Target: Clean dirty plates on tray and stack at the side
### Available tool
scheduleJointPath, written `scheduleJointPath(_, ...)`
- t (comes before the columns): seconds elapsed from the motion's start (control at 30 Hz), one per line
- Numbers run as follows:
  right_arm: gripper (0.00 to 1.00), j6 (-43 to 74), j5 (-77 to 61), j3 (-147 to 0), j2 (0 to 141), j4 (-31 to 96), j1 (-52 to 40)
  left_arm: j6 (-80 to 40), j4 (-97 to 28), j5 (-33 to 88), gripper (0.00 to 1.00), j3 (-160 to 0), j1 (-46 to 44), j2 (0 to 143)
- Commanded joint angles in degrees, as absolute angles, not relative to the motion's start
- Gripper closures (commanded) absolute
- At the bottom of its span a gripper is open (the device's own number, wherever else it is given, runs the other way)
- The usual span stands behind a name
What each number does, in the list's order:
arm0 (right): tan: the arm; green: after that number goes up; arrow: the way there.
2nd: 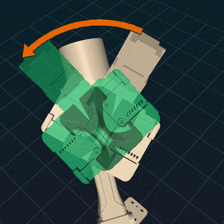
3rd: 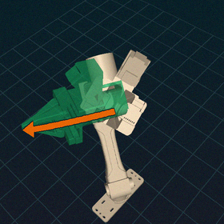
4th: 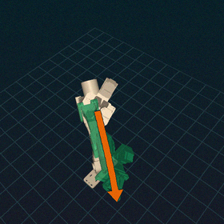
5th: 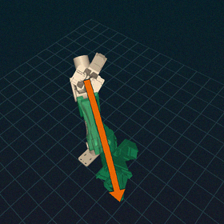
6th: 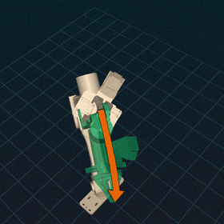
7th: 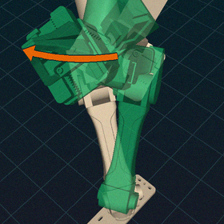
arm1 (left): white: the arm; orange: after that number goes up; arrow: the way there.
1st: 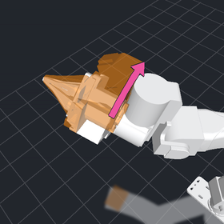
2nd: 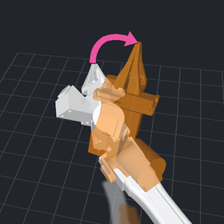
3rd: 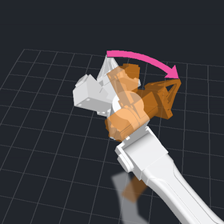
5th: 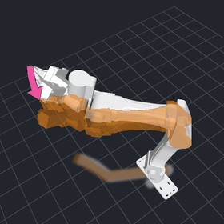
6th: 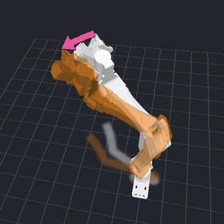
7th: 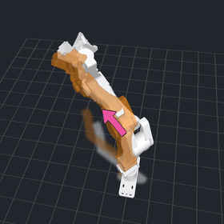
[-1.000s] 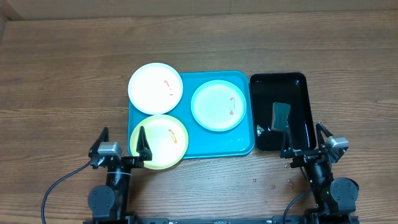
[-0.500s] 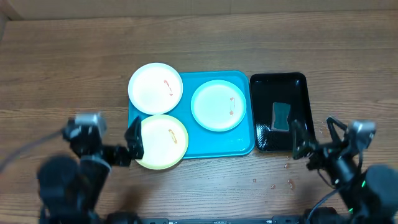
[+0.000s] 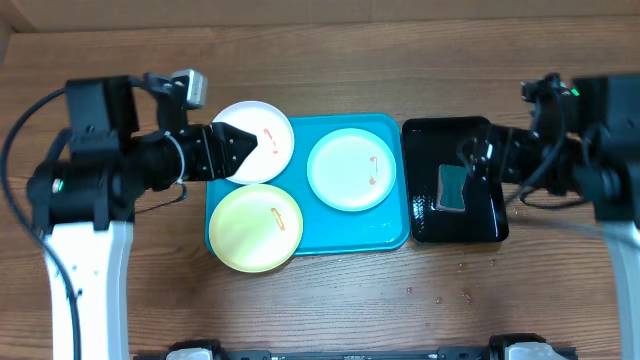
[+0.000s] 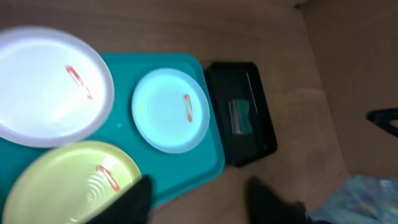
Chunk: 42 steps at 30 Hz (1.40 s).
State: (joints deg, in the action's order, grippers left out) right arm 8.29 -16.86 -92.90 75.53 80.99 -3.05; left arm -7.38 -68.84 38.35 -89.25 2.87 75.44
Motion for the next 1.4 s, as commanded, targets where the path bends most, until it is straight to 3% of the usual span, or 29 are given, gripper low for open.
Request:
scheduleJointPath(0.0,0.33,7.66,-17.28,-94.15,80.75,83.13,-2.92,-9.19,-71.75,38.37,0.96,-90.48,0.30,79.35)
scheduleJointPath(0.03,0.39,7.66,-16.51,-94.13,82.21,83.66,-2.92,-9.96,-72.55,35.11,0.96,-90.48,-1.23,80.36)
scheduleJointPath(0.1,0.44,7.70,-14.83,-94.13,85.06,84.66,-2.92,-11.42,-73.30,28.84,0.83,-90.48,-5.10,82.37)
scheduleJointPath(0.23,0.34,10.00,-11.40,-93.01,89.67,85.82,-2.92,-14.31,-72.10,18.81,0.28,-90.48,-12.99,86.52)
scheduleJointPath(0.27,0.32,10.63,-10.35,-92.31,90.65,85.71,-2.92,-14.44,-71.53,16.95,0.21,-90.48,-14.74,87.70)
scheduleJointPath(0.4,0.31,13.72,-6.83,-85.91,93.65,82.02,-2.92,-14.96,-68.36,12.51,0.23,-90.48,-19.75,93.86)
scheduleJointPath(0.7,0.33,15.51,-5.56,-72.36,94.00,64.47,-2.92,-19.55,-63.46,11.88,0.30,-90.48,-21.04,103.90)
scheduleJointPath(1.0,0.43,15.46,-4.75,-61.95,94.06,47.07,-2.94,-19.55,-61.23,11.31,0.36,-90.48,-21.06,107.87)
scheduleJointPath(1.37,0.42,14.81,-4.75,-56.31,94.32,38.41,-4.54,-21.06,-58.08,9.61,0.39,-90.48,-21.08,110.69)
